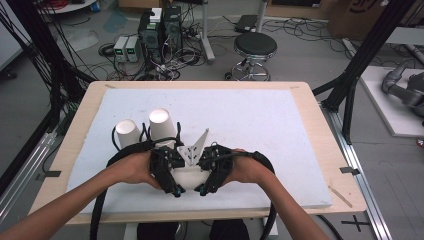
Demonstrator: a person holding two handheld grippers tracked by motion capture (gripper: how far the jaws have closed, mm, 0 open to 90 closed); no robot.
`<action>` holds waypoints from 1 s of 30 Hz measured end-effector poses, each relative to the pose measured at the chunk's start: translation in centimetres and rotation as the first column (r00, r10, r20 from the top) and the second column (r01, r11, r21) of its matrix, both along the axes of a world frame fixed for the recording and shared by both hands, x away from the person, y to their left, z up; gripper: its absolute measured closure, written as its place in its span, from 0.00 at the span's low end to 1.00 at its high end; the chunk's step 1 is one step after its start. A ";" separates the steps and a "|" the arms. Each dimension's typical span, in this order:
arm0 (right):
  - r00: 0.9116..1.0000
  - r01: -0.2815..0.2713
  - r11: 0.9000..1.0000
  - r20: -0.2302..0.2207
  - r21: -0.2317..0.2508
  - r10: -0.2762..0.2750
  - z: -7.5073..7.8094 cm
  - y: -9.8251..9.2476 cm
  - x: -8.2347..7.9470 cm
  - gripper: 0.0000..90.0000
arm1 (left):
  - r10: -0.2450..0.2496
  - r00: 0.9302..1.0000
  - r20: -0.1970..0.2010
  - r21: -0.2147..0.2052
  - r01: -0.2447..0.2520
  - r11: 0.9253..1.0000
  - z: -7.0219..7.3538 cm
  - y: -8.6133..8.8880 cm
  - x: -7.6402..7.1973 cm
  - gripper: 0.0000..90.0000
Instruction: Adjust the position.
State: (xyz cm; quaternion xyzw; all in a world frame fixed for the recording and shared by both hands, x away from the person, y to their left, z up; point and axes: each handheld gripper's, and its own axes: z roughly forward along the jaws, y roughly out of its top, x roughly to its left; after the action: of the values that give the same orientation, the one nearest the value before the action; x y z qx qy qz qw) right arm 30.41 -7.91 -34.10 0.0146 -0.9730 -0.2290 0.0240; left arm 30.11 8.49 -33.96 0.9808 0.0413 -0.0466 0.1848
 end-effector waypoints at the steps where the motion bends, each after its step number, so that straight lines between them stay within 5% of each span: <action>1: 1.000 0.000 1.000 -0.002 0.001 0.000 0.0 0.0 0.0 0.32 | 0.002 1.000 -0.002 -0.001 -0.002 1.000 0.0 0.0 0.0 0.39; 7: 1.000 -0.004 1.000 -0.003 0.000 0.004 -0.1 0.1 0.0 0.32 | 0.002 1.000 0.003 0.013 -0.002 1.000 0.0 0.0 0.0 0.39; 8: 1.000 -0.004 1.000 -0.001 -0.001 0.004 -0.1 0.1 0.1 0.31 | 0.046 0.999 -0.007 -0.018 -0.046 0.999 -0.2 -0.1 -0.3 0.39; 12: 1.000 -0.002 1.000 -0.011 0.007 0.003 -0.1 0.1 0.1 0.26 | 0.018 1.000 0.000 0.003 -0.018 1.000 0.0 0.0 -0.2 0.39; 15: 1.000 0.006 0.998 -0.023 0.055 -0.004 -0.1 -0.1 0.2 0.20 | 0.018 1.000 0.003 -0.004 -0.018 1.000 0.0 0.0 0.0 0.39; 22: 1.000 0.009 0.997 -0.018 0.081 -0.008 -0.1 -0.2 0.3 0.20 | 0.029 1.000 -0.003 0.007 -0.029 1.000 -0.1 0.1 -0.1 0.39; 24: 1.000 0.007 0.994 -0.017 0.108 -0.005 0.1 -0.2 0.4 0.20 | 0.028 0.999 0.018 0.007 -0.028 1.000 -0.1 0.0 -0.3 0.39; 30: 1.000 0.016 0.983 -0.019 0.186 -0.012 1.6 -0.9 0.4 0.20 | 0.033 0.999 0.002 -0.014 -0.033 0.999 -1.1 -0.1 -0.7 0.39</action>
State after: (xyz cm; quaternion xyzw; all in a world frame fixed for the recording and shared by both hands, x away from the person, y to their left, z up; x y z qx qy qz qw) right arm 30.83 -8.85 -32.55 0.0079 -0.9473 -0.3190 0.0295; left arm 29.38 8.35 -35.08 0.9787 0.0570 -0.0428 0.1926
